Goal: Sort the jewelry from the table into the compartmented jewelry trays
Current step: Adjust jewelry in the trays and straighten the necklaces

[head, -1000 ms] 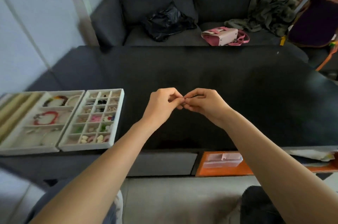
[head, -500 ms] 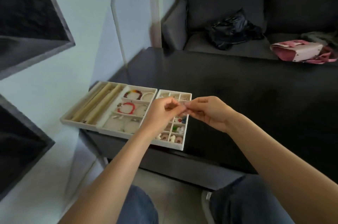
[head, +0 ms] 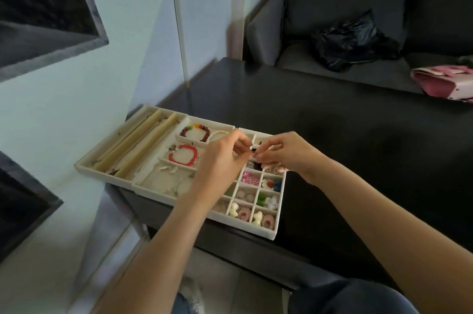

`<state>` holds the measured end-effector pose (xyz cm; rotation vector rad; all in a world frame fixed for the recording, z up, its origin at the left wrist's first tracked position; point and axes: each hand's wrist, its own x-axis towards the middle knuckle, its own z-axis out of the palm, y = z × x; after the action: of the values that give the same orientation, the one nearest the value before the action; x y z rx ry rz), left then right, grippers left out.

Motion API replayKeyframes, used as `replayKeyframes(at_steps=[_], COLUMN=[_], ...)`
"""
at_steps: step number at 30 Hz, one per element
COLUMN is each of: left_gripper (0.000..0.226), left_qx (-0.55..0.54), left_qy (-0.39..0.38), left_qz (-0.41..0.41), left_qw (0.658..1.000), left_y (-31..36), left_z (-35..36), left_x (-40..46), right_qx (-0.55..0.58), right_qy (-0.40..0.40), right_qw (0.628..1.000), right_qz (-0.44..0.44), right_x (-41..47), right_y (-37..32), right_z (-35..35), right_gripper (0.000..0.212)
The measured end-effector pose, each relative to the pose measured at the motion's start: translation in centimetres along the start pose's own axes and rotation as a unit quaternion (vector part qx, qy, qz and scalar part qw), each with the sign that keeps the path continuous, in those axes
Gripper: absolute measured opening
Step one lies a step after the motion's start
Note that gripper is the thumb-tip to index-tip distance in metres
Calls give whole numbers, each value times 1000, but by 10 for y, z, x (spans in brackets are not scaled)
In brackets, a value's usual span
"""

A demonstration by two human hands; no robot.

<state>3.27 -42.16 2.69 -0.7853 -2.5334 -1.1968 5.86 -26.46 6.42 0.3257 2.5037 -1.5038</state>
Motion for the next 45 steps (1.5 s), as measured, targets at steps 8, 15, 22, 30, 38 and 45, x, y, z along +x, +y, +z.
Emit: replayKeyframes(at_steps=[8, 15, 22, 30, 38, 45], left_gripper=[23, 41, 39, 39, 41, 40], left_qx=[53, 192, 217, 239, 259, 255], left_qy=[49, -70, -79, -85, -100, -91], left_qz=[-43, -53, -49, -46, -55, -55], left_qw=[996, 977, 972, 966, 959, 961], left_y=[-13, -25, -27, -25, -29, -27], left_z=[6, 7, 14, 16, 16, 16], left_x=[21, 21, 23, 25, 25, 27], right_qx=[-196, -391, -481, -511, -529, -532], right_qy=[64, 45, 19, -54, -45, -62], right_qw=[977, 915, 869, 855, 845, 843], right_qz=[-52, -93, -113, -71, -56, -39], right_x=[50, 80, 89, 107, 112, 116], right_y=[5, 3, 2, -3, -6, -8], right_z=[-17, -25, -23, -19, -10, -10], right_gripper=[3, 11, 14, 15, 18, 21])
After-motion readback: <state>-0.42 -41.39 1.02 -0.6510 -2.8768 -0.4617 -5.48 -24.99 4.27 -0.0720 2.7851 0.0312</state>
